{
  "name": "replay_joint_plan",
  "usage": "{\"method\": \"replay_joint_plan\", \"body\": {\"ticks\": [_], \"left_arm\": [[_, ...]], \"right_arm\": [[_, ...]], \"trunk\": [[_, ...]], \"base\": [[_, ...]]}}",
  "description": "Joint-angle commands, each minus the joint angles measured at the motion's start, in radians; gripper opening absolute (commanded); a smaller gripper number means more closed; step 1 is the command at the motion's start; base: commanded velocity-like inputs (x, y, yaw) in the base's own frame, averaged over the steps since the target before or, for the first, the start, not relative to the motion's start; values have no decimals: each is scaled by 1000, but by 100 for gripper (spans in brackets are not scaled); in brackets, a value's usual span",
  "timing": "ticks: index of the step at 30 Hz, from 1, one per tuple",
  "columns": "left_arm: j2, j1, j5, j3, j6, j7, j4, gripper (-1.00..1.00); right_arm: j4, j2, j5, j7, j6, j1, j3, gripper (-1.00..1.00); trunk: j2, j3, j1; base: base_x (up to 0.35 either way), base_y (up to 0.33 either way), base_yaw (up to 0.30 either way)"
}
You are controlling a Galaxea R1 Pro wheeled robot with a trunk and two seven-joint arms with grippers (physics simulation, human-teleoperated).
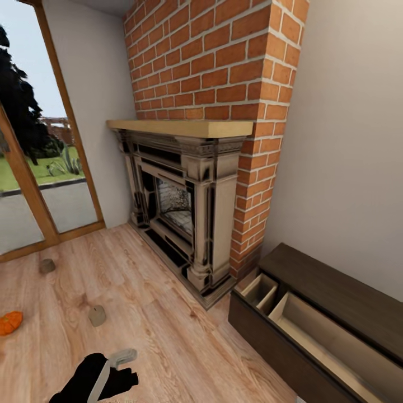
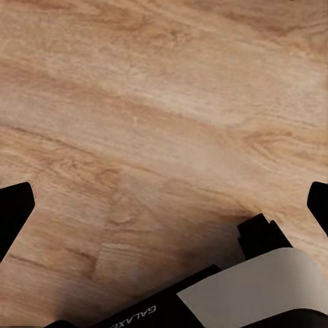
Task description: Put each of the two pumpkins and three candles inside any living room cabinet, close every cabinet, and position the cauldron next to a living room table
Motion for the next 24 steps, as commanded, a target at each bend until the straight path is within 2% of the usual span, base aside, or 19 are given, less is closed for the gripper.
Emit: {"method": "replay_joint_plan", "body": {"ticks": [1,24], "left_arm": [[0,0,0,0,0,0,0,100],[1,0,0,-1,-2,-3,0,100]], "right_arm": [[0,0,0,0,1,0,0,100],[0,0,0,0,0,0,2,100]], "trunk": [[0,0,0],[0,0,0]], "base": [[0,0,294],[0,0,293]]}}
